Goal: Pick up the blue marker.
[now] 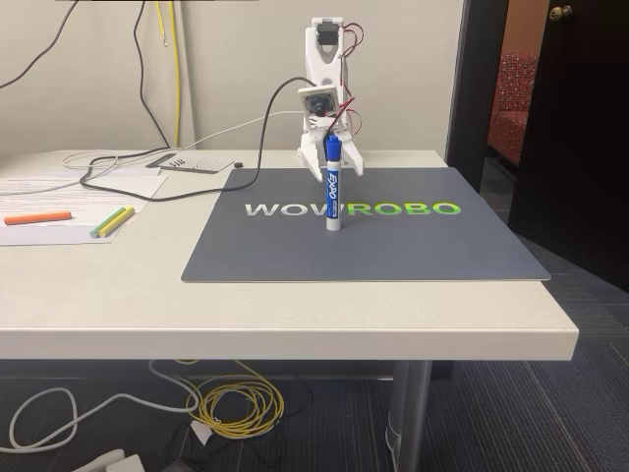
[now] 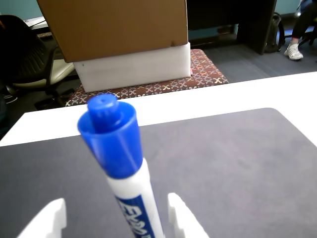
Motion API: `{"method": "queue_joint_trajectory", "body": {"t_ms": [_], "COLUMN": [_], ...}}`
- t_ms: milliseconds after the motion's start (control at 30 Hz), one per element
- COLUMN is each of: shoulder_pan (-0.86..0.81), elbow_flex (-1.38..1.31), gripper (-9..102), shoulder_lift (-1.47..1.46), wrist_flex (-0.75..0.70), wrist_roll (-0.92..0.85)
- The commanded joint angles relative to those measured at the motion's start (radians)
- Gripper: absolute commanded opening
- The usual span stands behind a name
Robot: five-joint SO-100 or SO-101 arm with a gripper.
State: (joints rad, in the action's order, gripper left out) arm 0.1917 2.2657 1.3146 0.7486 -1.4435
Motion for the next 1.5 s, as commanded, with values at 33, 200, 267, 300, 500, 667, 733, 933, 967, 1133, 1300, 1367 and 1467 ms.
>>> {"method": "queue_joint_trajectory", "body": {"t_ms": [33, 200, 267, 300, 500, 667, 733, 933, 967, 1133, 1300, 1367, 1467], "shoulder_pan": [-0.006, -0.008, -0.008, -0.008, -0.015, -0.021, -0.021, -0.028, -0.029, -0.031, -0.026, -0.026, -0.025], "elbow_flex": [-0.037, -0.058, -0.063, -0.067, -0.117, -0.149, -0.160, -0.167, -0.167, -0.170, -0.172, -0.172, -0.172], "gripper": [27, 28, 29, 29, 29, 29, 29, 28, 27, 23, 20, 18, 16], "shoulder_lift": [0.023, 0.017, 0.015, 0.012, -0.046, -0.104, -0.120, -0.133, -0.137, -0.150, -0.155, -0.155, -0.155], "wrist_flex": [0.034, 0.041, 0.043, 0.044, 0.074, 0.114, 0.117, 0.118, 0.121, 0.123, 0.126, 0.126, 0.126], "wrist_roll": [-0.043, -0.067, -0.075, -0.078, -0.081, -0.081, -0.081, -0.080, -0.078, -0.064, -0.048, -0.044, -0.038]}}
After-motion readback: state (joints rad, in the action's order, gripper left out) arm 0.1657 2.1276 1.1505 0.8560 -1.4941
